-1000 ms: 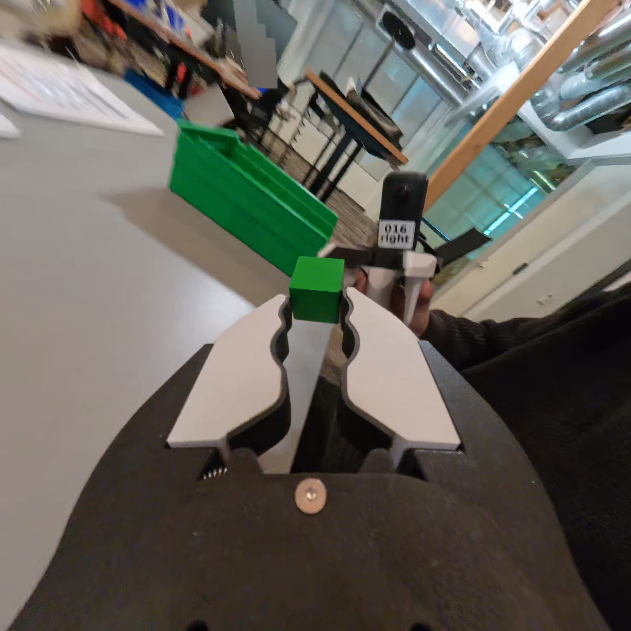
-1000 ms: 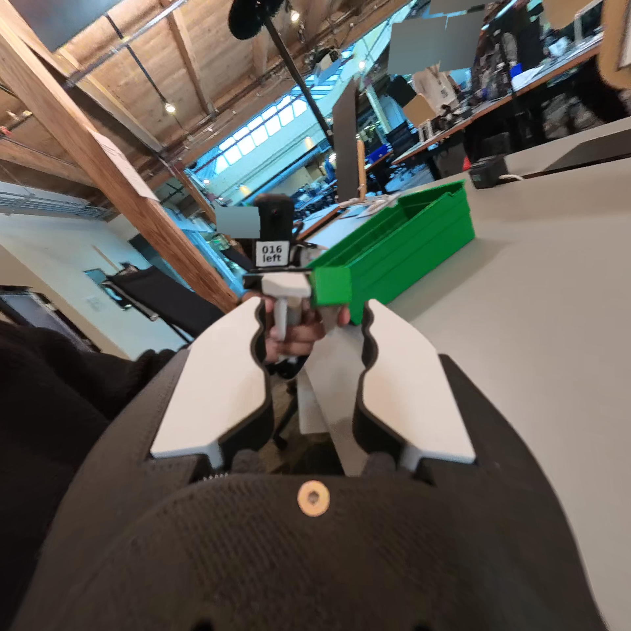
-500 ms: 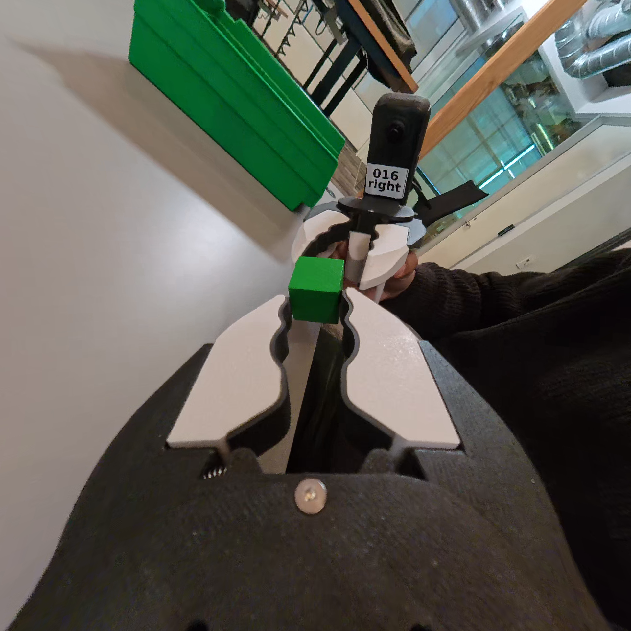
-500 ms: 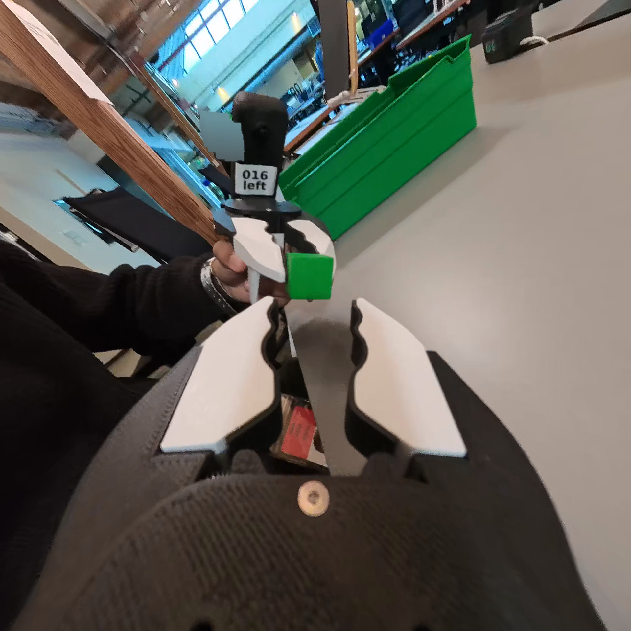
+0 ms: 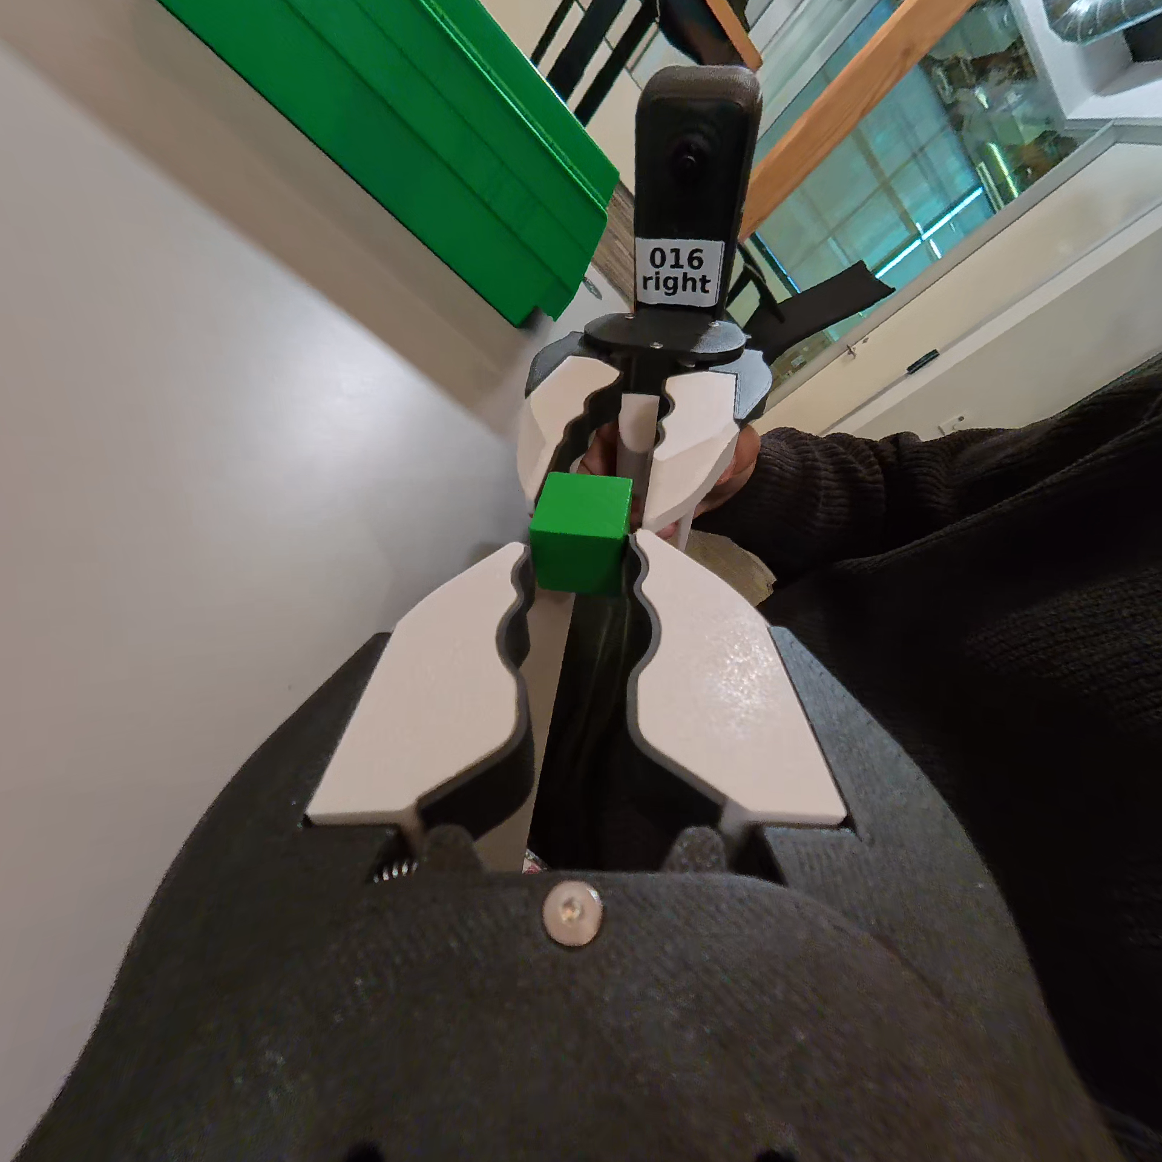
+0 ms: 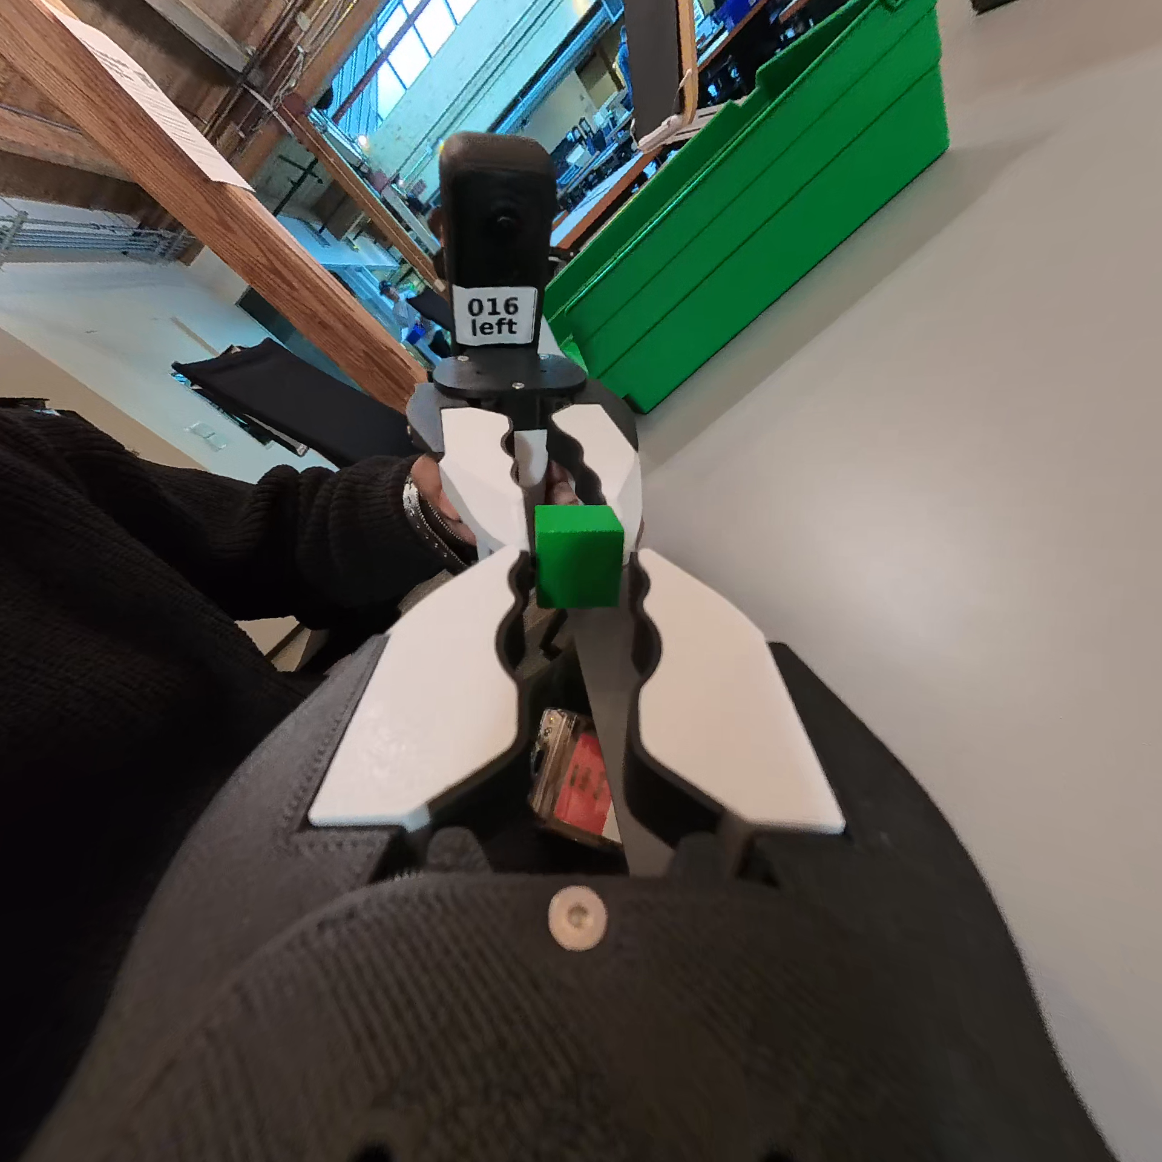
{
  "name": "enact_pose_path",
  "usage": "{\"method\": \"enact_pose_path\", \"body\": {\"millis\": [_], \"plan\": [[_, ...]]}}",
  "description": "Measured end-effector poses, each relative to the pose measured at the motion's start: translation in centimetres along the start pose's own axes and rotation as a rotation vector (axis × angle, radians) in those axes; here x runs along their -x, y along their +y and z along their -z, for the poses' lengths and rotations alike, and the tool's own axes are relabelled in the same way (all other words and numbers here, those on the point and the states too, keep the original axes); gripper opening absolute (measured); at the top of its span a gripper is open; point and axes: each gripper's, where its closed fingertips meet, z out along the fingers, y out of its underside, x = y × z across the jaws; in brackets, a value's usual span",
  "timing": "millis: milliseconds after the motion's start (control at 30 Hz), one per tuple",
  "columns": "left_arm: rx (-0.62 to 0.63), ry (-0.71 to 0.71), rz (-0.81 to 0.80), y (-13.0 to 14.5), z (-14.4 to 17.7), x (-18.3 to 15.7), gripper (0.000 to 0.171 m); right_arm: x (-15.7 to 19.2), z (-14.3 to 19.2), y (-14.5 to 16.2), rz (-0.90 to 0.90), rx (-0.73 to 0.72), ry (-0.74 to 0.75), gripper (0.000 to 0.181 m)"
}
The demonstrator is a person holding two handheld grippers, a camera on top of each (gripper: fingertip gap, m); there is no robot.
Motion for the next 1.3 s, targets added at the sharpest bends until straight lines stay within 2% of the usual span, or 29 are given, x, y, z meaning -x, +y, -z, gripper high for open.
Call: {"method": "enact_pose_path", "body": {"millis": [1300], "plan": [[0.019,0.022,-0.027,0.27,-0.02,-0.36,0.028,0.3,-0.16,0.62,0.004,0.043,-0.034,0.027]]}}
